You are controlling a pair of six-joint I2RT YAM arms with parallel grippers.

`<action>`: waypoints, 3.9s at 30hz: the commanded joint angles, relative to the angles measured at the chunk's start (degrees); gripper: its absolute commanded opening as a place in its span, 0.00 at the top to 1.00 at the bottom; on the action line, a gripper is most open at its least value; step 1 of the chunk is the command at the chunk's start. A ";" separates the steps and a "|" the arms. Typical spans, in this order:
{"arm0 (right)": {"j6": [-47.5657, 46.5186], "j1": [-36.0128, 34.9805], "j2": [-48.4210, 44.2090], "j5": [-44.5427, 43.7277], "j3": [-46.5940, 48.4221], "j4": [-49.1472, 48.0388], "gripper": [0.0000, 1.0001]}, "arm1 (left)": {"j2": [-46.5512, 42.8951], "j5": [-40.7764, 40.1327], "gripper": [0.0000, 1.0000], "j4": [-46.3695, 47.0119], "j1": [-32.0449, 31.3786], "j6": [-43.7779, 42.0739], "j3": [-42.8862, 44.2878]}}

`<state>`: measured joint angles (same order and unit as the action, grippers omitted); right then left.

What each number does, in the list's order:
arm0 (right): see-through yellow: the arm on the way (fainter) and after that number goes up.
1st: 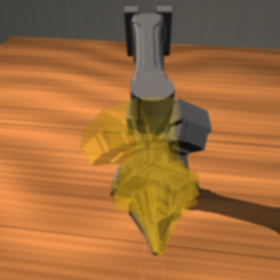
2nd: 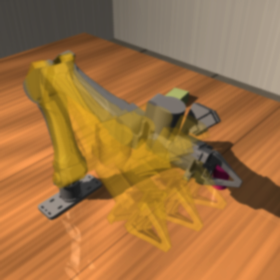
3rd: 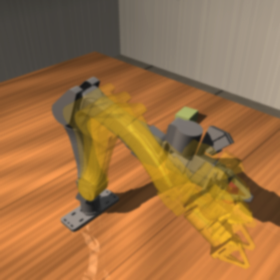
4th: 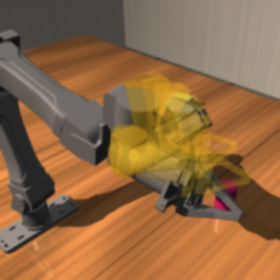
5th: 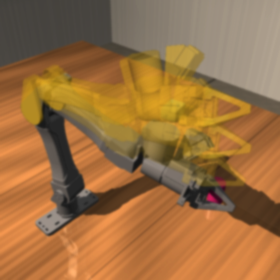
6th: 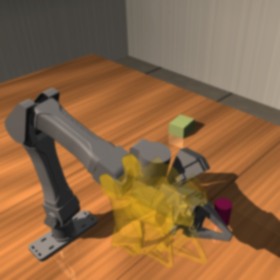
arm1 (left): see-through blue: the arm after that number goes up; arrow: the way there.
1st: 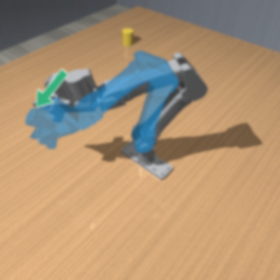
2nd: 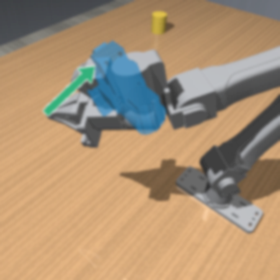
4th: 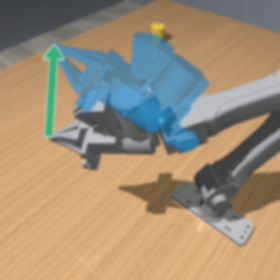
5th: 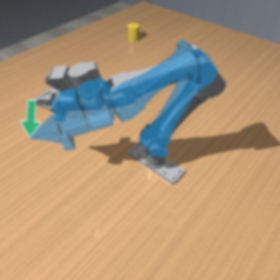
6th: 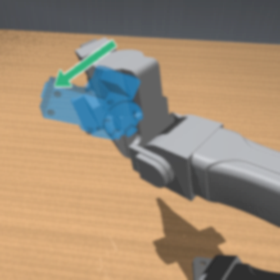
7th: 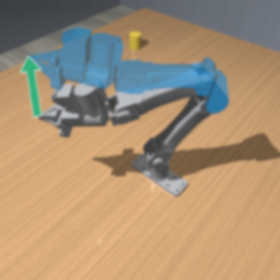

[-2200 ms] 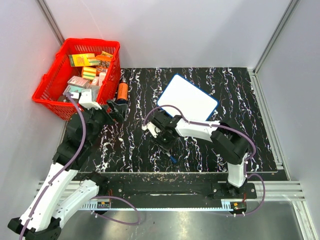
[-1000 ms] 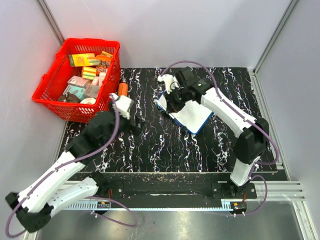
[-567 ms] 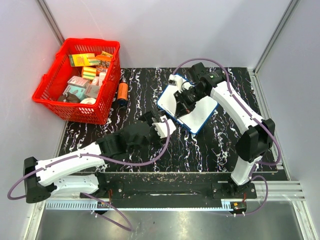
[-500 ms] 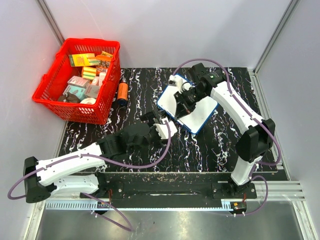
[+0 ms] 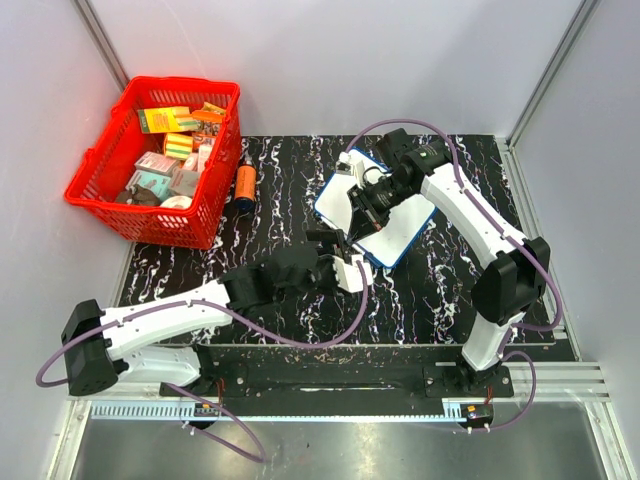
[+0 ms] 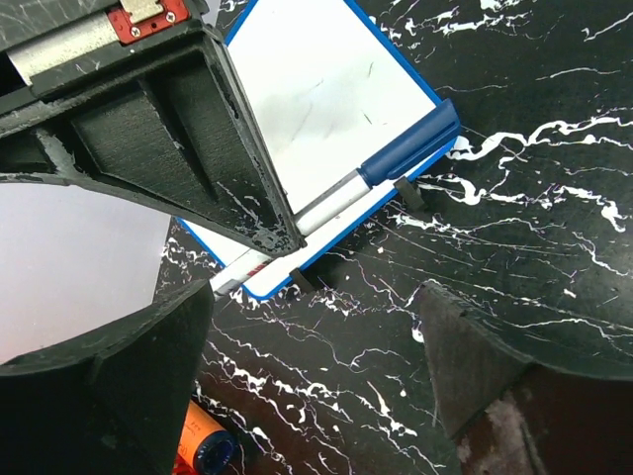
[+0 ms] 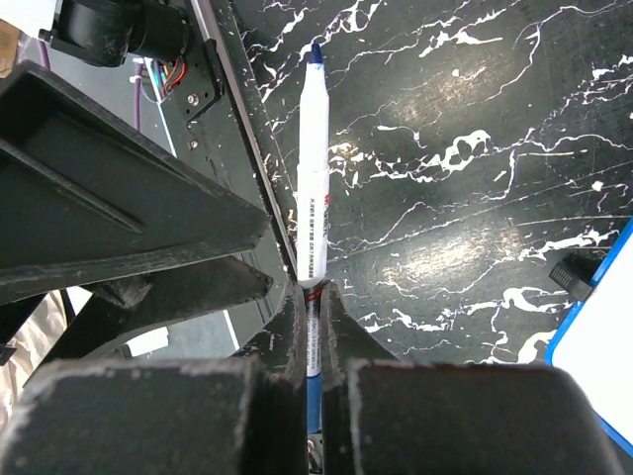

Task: Write a sentence on the whiteboard
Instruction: Pass from the right arm to the left, then pass from the left arm to the right

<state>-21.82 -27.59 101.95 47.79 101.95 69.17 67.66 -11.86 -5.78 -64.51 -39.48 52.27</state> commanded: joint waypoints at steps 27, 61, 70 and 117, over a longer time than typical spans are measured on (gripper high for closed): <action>-5.95 0.08 -2.11 5.56 2.81 8.62 1.00 | 5.12 -0.71 0.98 4.73 3.34 -4.72 4.25; -7.88 0.17 -0.35 5.65 2.11 10.46 1.00 | 2.12 3.68 0.21 5.61 2.20 -15.80 3.54; -8.67 0.26 0.44 6.26 2.90 11.69 1.00 | 5.56 0.08 0.49 10.00 2.02 -16.41 1.88; 31.84 15.11 -23.64 10.45 -9.48 -47.27 0.06 | -0.33 28.55 1.00 3.49 21.61 49.58 12.68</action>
<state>5.30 -12.71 79.24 48.97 94.32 29.15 67.66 5.61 -6.79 -46.09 0.95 62.37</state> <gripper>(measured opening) 0.977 0.166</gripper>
